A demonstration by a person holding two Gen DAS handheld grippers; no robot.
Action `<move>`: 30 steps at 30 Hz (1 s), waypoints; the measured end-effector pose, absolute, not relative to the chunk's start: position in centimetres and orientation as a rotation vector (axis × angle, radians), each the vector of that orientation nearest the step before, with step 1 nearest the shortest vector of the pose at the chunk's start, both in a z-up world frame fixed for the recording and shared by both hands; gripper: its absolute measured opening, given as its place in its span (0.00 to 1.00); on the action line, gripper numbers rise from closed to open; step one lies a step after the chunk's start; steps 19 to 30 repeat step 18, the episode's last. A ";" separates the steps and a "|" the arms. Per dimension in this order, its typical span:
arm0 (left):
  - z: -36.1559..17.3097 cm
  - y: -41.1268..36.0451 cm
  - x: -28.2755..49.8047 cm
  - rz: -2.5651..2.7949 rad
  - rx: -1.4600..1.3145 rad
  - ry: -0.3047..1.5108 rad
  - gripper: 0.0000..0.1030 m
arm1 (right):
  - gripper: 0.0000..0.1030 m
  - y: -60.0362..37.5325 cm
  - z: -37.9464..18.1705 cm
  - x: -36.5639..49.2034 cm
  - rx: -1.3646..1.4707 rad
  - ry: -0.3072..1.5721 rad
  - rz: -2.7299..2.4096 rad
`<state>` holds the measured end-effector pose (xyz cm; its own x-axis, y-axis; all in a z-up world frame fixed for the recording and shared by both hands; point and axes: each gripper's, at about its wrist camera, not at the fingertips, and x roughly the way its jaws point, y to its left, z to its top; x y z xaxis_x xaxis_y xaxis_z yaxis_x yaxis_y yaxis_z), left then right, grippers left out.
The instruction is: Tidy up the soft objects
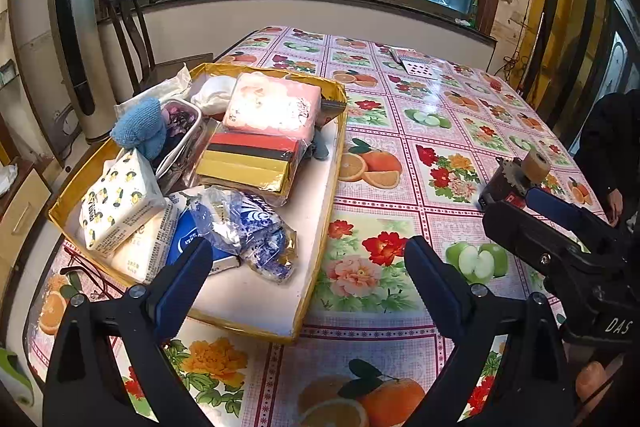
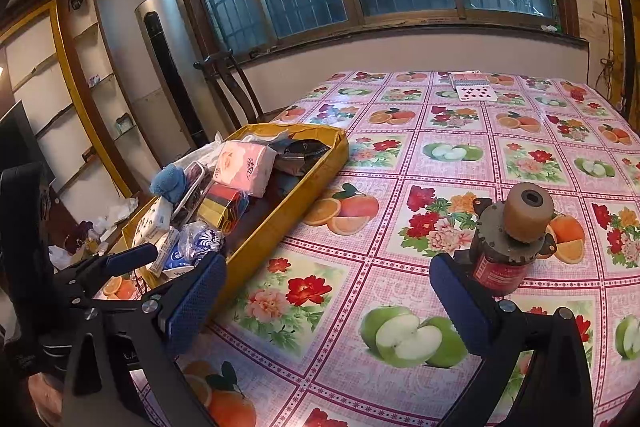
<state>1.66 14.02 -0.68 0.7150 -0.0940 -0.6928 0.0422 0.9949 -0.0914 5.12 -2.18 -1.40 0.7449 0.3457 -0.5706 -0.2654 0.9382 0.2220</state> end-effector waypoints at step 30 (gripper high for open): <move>-0.1 13.2 0.7 -0.012 -0.013 0.663 1.00 | 0.99 -3.9 -0.6 4.2 0.158 0.609 0.326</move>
